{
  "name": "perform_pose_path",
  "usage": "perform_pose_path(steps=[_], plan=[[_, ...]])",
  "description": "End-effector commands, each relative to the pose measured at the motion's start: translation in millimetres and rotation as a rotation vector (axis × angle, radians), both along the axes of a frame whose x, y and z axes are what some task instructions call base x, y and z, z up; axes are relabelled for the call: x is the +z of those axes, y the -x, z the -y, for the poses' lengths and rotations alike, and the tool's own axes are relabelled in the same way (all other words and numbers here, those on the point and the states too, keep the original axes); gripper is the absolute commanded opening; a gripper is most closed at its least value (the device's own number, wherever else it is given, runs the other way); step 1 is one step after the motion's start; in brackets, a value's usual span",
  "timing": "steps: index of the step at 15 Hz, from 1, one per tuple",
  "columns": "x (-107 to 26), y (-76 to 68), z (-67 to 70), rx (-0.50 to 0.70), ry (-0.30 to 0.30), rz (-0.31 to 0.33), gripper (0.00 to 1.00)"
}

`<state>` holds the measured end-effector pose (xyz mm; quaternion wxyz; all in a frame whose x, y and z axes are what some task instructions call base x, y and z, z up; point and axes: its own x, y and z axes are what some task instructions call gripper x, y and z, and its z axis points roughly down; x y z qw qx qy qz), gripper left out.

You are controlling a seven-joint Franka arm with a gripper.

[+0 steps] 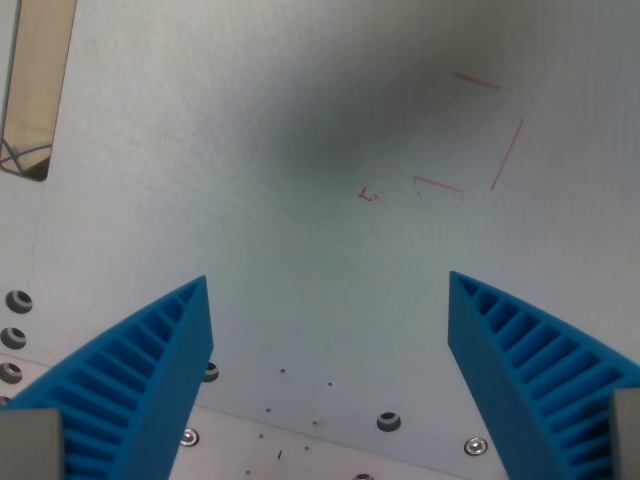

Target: Move in base positive x

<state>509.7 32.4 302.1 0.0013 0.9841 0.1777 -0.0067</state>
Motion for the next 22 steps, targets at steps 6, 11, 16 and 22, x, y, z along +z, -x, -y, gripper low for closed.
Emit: perform_pose_path(steps=[6,11,16,22], plan=[[1.9,-35.6,9.1,0.000,0.000,0.004,1.00],[0.8,-65.0,16.3,0.000,0.000,0.004,1.00],[-0.9,-94.3,23.4,0.000,0.000,0.004,1.00],[-3.8,-129.3,31.6,0.000,0.000,0.004,1.00]])
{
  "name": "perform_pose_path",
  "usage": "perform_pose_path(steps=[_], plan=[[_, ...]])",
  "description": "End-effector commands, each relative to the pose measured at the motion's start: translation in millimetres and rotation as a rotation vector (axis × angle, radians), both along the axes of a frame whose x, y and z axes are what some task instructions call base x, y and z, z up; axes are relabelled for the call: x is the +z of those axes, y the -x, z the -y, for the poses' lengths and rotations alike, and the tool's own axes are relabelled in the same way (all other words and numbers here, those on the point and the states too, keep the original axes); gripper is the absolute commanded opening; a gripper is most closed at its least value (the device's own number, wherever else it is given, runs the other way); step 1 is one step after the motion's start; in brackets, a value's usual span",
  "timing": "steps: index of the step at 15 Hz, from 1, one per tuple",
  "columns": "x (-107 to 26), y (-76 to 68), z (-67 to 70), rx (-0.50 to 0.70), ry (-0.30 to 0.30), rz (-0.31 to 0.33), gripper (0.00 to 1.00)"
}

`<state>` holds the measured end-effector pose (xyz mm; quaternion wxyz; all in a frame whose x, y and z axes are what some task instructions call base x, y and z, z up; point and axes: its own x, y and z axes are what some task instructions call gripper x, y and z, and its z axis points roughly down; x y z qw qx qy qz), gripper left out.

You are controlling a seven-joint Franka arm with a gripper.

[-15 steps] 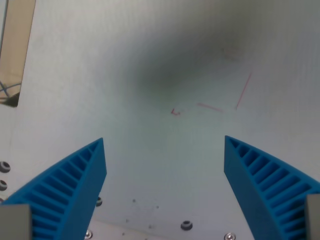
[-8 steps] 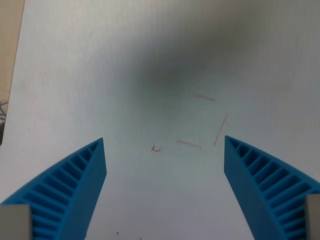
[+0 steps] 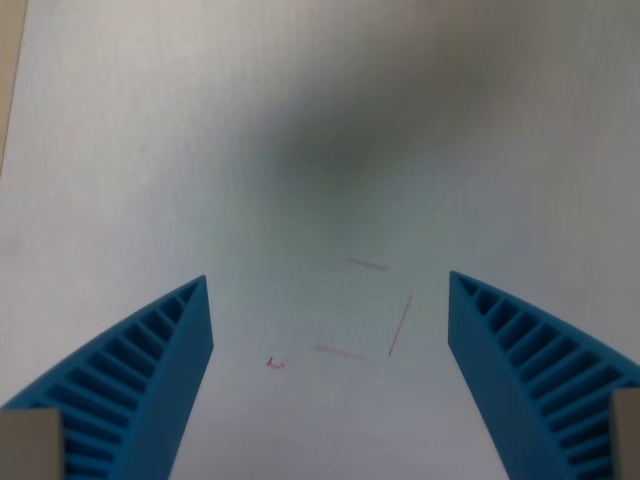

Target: Move in base positive x

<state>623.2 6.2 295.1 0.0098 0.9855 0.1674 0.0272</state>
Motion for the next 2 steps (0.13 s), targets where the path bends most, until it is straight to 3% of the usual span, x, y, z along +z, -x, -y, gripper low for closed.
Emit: perform_pose_path(steps=[1,2], plan=[[2.6,-21.7,6.8,0.021,-0.005,-0.066,1.00],[1.9,-27.5,8.1,0.021,-0.005,-0.066,1.00]])
